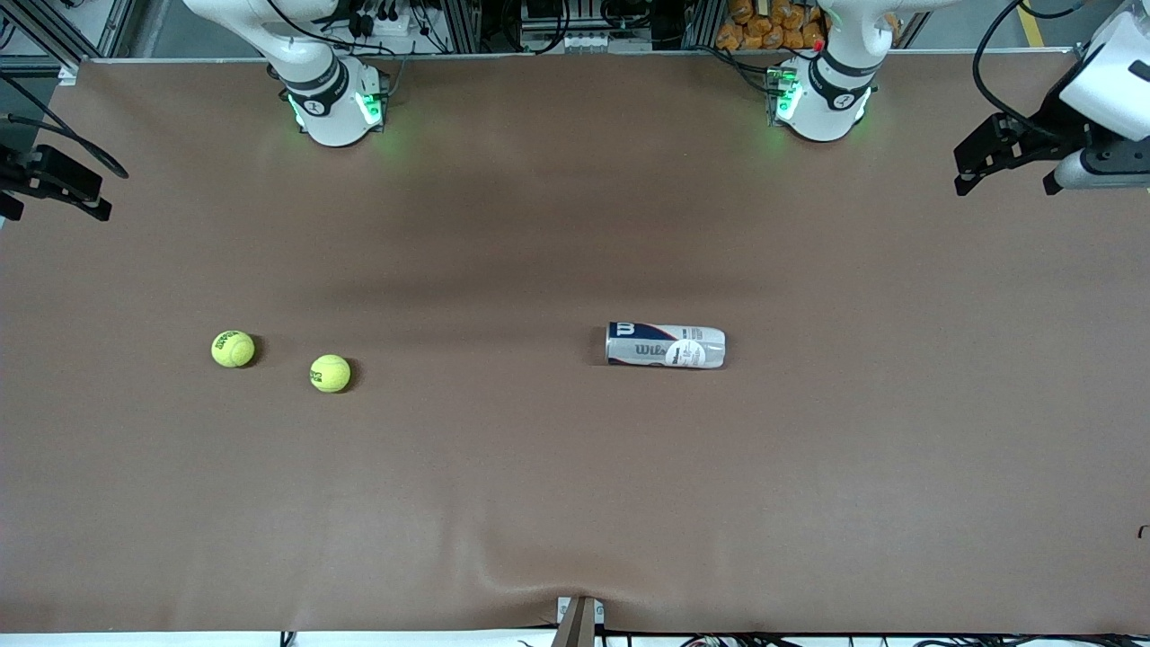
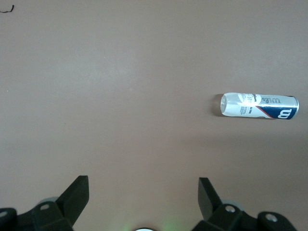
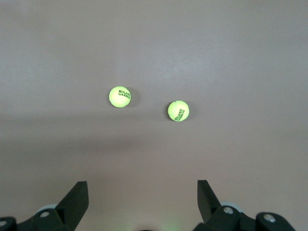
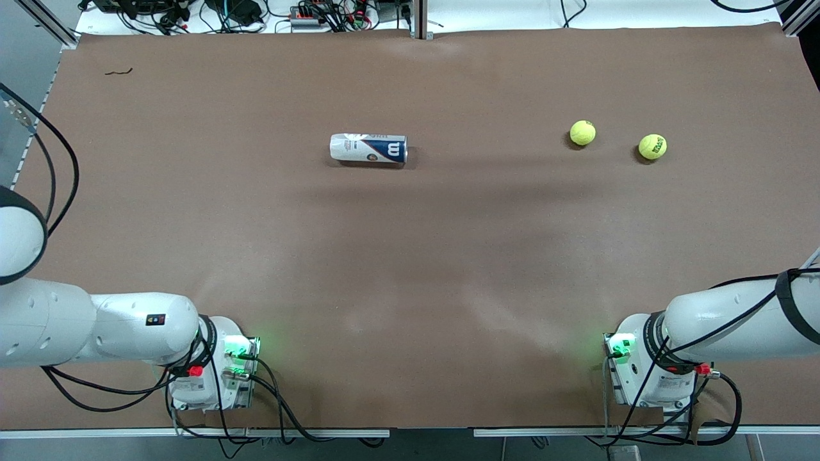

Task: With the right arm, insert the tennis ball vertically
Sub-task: 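Move the left gripper out from its rest pose toward the tube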

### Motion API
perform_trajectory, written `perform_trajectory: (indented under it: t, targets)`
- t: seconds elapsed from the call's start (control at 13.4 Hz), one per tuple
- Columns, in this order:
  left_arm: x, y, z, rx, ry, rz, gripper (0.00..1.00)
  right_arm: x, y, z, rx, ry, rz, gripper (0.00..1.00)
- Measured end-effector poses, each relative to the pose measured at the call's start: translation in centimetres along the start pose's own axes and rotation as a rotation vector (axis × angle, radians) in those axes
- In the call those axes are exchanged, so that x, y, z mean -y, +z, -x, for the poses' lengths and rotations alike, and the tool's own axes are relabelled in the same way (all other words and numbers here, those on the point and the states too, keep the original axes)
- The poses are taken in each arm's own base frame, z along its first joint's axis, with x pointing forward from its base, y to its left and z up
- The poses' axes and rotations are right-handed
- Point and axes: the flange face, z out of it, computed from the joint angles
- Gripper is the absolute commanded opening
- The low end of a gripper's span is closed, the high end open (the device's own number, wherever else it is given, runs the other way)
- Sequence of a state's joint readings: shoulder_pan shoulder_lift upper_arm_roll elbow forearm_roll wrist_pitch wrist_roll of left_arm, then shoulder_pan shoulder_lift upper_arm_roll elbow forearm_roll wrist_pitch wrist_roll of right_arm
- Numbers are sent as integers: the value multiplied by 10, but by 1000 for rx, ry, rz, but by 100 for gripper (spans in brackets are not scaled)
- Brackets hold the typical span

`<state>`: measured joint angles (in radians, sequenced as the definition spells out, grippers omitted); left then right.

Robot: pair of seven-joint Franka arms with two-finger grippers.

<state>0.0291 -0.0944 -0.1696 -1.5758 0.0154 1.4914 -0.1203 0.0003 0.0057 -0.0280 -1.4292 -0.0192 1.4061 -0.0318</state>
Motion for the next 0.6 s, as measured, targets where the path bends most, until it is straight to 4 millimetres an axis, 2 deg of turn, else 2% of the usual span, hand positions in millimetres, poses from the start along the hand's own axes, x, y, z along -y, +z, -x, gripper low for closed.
perform_trajectory:
  t: [0.37,0.6]
  targets:
    - [0,12,-9,23,1,2,100,2,1,0,4,-2,-30,100]
    - [0,12,-12,22,0,4,100,2,1,0,7,-1,-32,100]
